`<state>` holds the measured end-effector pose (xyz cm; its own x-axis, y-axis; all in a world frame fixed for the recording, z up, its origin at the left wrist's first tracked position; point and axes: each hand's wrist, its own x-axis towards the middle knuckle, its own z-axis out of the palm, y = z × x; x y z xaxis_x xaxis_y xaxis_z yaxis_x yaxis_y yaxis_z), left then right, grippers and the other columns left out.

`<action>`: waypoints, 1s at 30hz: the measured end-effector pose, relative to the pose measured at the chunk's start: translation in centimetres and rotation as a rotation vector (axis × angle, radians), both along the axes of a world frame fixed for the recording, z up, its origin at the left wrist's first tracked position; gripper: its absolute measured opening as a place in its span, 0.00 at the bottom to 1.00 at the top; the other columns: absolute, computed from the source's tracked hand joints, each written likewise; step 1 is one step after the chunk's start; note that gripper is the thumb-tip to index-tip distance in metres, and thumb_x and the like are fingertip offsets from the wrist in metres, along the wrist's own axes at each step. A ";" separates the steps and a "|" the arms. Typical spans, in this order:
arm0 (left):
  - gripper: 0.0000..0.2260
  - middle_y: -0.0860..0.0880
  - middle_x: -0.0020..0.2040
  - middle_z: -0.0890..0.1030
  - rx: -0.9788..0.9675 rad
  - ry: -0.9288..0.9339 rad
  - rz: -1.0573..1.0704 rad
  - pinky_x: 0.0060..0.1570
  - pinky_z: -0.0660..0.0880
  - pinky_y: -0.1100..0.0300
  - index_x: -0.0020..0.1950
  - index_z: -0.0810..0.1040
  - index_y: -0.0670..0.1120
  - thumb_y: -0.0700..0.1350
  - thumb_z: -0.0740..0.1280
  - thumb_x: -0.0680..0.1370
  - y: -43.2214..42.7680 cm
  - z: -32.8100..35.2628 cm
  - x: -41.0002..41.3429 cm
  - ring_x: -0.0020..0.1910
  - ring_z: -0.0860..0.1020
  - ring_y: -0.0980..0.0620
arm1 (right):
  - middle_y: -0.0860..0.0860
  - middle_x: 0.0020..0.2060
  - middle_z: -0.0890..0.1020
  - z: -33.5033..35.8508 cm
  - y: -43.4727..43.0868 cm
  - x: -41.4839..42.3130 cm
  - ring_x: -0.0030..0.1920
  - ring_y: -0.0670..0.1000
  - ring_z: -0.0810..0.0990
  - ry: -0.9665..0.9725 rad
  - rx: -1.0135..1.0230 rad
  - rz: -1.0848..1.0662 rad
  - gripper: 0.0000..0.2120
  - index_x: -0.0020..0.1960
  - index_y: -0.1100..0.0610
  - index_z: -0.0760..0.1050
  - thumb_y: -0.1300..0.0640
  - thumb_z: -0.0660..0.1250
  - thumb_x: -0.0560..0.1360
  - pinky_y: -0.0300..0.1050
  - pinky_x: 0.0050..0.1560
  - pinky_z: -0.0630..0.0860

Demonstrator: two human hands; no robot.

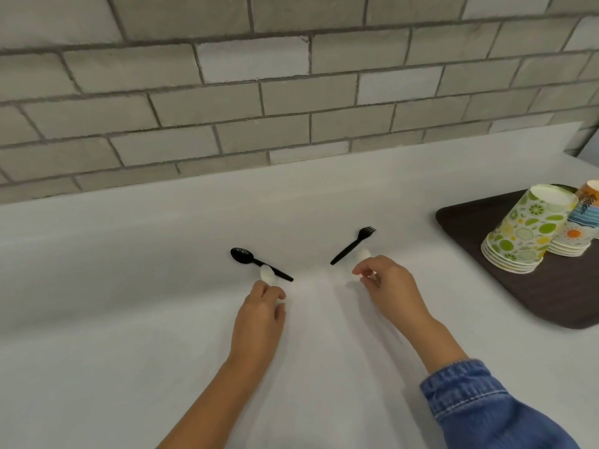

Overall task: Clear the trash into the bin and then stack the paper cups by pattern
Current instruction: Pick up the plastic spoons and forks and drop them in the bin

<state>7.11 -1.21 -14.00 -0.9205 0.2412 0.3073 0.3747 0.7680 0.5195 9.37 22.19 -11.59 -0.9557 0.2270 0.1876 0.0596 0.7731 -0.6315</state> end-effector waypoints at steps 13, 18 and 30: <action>0.21 0.46 0.50 0.75 0.446 -0.356 0.429 0.44 0.68 0.65 0.71 0.62 0.39 0.33 0.59 0.78 1.7 3.9 -7.8 0.49 0.77 0.46 | 0.59 0.49 0.80 2.0 1.5 -8.6 0.42 0.55 0.76 -0.239 -0.097 -0.322 0.11 0.54 0.65 0.74 0.60 0.56 0.81 0.44 0.39 0.69; 0.25 0.40 0.58 0.75 -0.104 -0.408 0.417 0.37 0.73 0.57 0.69 0.59 0.37 0.51 0.62 0.79 4.6 2.9 -9.2 0.47 0.80 0.43 | 0.57 0.50 0.82 2.2 0.6 -11.2 0.50 0.59 0.80 -0.602 0.028 -0.295 0.32 0.69 0.61 0.67 0.37 0.55 0.77 0.47 0.46 0.75; 0.20 0.39 0.63 0.72 -0.241 -0.469 0.523 0.50 0.73 0.55 0.70 0.58 0.38 0.35 0.58 0.79 1.4 2.4 -9.2 0.58 0.76 0.42 | 0.57 0.54 0.80 0.7 -0.4 -12.3 0.56 0.57 0.79 -0.606 0.274 -0.207 0.11 0.56 0.64 0.76 0.63 0.58 0.78 0.45 0.49 0.72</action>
<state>-2.11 0.24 -11.59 -0.9552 -0.2540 -0.1519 -0.2912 0.8982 0.3293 -2.89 21.74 -10.86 -0.8522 0.4364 -0.2887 0.5033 0.8346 -0.2239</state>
